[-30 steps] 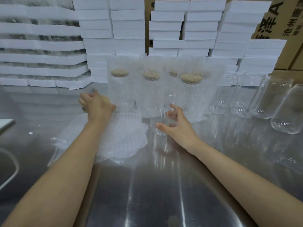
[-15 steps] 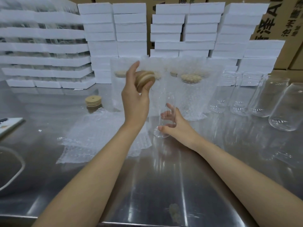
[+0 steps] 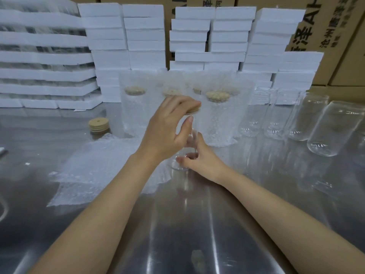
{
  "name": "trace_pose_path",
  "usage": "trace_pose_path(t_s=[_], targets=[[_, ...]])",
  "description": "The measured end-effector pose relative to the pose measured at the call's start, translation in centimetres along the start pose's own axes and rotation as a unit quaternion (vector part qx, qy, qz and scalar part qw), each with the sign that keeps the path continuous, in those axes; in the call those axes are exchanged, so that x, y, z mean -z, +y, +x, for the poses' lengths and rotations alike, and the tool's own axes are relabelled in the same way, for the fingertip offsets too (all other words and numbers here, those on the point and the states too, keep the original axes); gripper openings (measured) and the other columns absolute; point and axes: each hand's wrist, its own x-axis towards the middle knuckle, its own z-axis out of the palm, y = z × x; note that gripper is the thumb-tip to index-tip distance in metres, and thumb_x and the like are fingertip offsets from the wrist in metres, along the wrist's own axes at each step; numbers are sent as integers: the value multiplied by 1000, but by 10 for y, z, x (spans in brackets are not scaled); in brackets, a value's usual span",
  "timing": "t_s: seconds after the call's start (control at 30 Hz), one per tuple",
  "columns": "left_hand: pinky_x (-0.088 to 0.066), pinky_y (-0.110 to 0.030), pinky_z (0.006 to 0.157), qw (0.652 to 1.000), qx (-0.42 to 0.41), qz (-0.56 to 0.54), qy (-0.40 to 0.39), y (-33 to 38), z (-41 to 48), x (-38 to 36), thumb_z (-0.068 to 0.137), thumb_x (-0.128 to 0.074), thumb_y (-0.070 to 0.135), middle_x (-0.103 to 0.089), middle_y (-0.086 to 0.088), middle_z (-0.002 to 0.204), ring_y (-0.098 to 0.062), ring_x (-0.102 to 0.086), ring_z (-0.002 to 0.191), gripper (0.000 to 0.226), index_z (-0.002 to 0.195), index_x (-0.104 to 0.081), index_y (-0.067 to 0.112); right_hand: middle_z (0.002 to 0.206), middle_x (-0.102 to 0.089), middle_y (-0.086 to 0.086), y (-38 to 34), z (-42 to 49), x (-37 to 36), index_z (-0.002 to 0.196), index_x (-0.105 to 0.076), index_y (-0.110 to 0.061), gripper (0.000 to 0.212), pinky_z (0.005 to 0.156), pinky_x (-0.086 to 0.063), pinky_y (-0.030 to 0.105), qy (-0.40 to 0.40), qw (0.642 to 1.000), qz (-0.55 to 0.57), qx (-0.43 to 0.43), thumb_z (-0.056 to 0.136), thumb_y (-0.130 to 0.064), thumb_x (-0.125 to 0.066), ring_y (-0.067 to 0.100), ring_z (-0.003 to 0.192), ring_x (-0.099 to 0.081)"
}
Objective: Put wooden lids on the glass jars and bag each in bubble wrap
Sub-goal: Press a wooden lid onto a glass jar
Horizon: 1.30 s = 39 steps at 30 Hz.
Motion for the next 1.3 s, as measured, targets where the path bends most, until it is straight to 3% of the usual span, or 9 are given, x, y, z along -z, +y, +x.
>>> trace_pose_path(t_s=[0.33,0.53,0.63,0.8,0.93,1.07,1.2,1.27,1.3], targets=[[-49,-33,76,997,40,59,36,-2,-2,-12,91,-56,29,-63,-1,103,-20,-55,98,25,104,-68,11,136,-45,-11,1,2,-1,146,-23,-30,92,101,-49,34,4,1000,-16,-2,70,-53,-69,-4,125,-44],[-51,-35,64,992,66,57,91,2,-2,-23,85,-61,29,-62,-2,94,-23,-56,90,22,96,-69,11,132,-49,-6,1,1,-2,141,-29,-23,86,96,-52,34,18,1000,-10,5,70,-50,-69,-2,125,-45],[-51,-37,62,991,65,61,102,3,-4,-26,84,-61,27,-62,-4,91,-26,-56,89,22,94,-69,9,136,-46,-8,-1,1,-3,133,-28,-34,74,95,-51,30,17,1000,-7,5,73,-44,-70,-3,126,-44],[-50,-43,69,991,58,64,106,1,-5,-27,86,-56,25,-63,-5,92,-25,-56,89,24,95,-69,8,136,-47,-7,-1,0,-2,141,-27,-30,77,95,-51,29,19,1000,5,14,80,-34,-73,-3,125,-44],[-51,-34,76,993,50,47,92,-1,-11,-28,89,-52,24,-59,-8,106,-23,-53,101,29,109,-66,8,132,-51,-2,2,2,-2,136,-30,-28,70,94,-51,28,22,1000,13,7,81,-27,-74,-1,125,-47],[-38,-11,92,995,74,34,51,-7,-25,-33,93,-50,31,-31,-12,144,-19,-34,133,54,142,-32,17,131,-52,-1,5,3,-1,145,-27,-21,80,90,-52,22,35,999,18,-4,80,-20,-74,0,124,-48],[-42,-31,103,966,215,-75,-121,-7,-34,-38,92,-48,52,-8,-1,159,-12,-27,141,90,144,23,34,129,-47,-3,10,6,10,150,-23,-16,90,98,-48,28,91,996,7,-19,79,-18,-78,9,123,-50],[-45,-36,100,943,255,-41,-210,-9,-35,-37,92,-44,56,-25,-1,155,-15,-42,132,86,147,19,36,124,-46,-3,14,8,17,149,-23,-15,89,96,-46,24,126,992,-2,-29,79,-21,-78,11,121,-50],[-47,-36,94,937,252,16,-239,-11,-34,-34,93,-41,57,-40,-1,147,-18,-49,125,77,152,0,31,123,-47,-2,17,9,21,149,-24,-15,89,96,-45,23,139,990,-5,-33,79,-24,-78,12,120,-50]])
